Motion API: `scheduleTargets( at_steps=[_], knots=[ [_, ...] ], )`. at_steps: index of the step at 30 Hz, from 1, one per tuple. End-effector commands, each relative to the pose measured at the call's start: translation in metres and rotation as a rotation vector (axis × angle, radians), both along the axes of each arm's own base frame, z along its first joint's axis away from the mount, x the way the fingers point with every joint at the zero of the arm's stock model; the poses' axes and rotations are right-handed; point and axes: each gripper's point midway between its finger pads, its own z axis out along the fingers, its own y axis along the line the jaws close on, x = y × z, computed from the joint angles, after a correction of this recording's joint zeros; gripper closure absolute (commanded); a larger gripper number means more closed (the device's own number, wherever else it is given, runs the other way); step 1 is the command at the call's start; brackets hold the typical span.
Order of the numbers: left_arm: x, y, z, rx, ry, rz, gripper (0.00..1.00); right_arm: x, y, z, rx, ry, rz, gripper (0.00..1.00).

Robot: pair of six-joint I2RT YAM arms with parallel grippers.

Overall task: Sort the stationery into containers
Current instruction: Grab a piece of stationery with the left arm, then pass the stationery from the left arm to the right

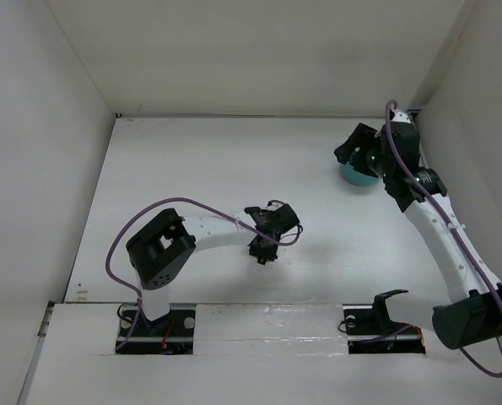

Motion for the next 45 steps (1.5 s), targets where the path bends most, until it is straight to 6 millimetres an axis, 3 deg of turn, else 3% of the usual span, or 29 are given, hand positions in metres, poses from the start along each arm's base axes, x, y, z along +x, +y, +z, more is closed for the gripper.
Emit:
scheduleTargets(
  at_steps=[1, 4, 9, 10, 11, 13, 14, 20, 27, 31, 34, 36, 41, 45],
  knots=[
    [0.026, -0.017, 0.044, -0.096, -0.160, -0.034, 1.00, 0.008, 0.017, 0.014, 0.030, -0.022, 0.096, 0.27],
    [0.044, -0.027, 0.084, -0.158, -0.269, -0.054, 1.00, 0.007, 0.018, 0.007, 0.031, 0.004, 0.119, 0.27],
    [0.065, -0.045, 0.144, -0.266, -0.424, -0.096, 1.00, 0.008, 0.029, 0.024, 0.099, -0.043, 0.203, 0.27],
    [0.069, -0.050, 0.159, -0.294, -0.453, -0.107, 1.00, 0.004, 0.039, 0.034, 0.126, -0.061, 0.263, 0.27],
    [0.070, -0.056, 0.173, -0.332, -0.476, -0.126, 1.00, 0.003, 0.045, 0.030, 0.140, -0.046, 0.296, 0.27],
    [0.072, -0.062, 0.187, -0.345, -0.506, -0.181, 1.00, 0.001, 0.057, 0.047, 0.185, -0.091, 0.359, 0.27],
    [0.076, -0.067, 0.207, -0.393, -0.530, -0.195, 1.00, -0.005, 0.065, 0.052, 0.208, -0.102, 0.420, 0.27],
    [0.093, -0.079, 0.261, -0.487, -0.610, -0.231, 1.00, -0.016, 0.089, 0.055, 0.262, -0.115, 0.524, 0.27],
    [0.101, -0.096, 0.295, -0.547, -0.670, -0.294, 1.00, -0.026, 0.107, 0.050, 0.321, -0.095, 0.586, 0.27],
    [0.104, -0.104, 0.287, -0.541, -0.653, -0.303, 1.00, -0.028, 0.112, 0.045, 0.342, -0.082, 0.597, 0.28],
    [0.104, -0.104, 0.287, -0.541, -0.653, -0.303, 1.00, -0.029, 0.115, 0.048, 0.342, -0.093, 0.608, 0.45],
    [0.105, -0.104, 0.287, -0.536, -0.657, -0.310, 1.00, -0.030, 0.116, 0.048, 0.345, -0.092, 0.616, 0.61],
    [0.105, -0.103, 0.282, -0.523, -0.653, -0.319, 1.00, -0.029, 0.117, 0.052, 0.352, -0.109, 0.617, 0.62],
    [0.102, -0.099, 0.273, -0.514, -0.636, -0.314, 1.00, -0.026, 0.117, 0.054, 0.352, -0.111, 0.617, 0.80]
  ],
)
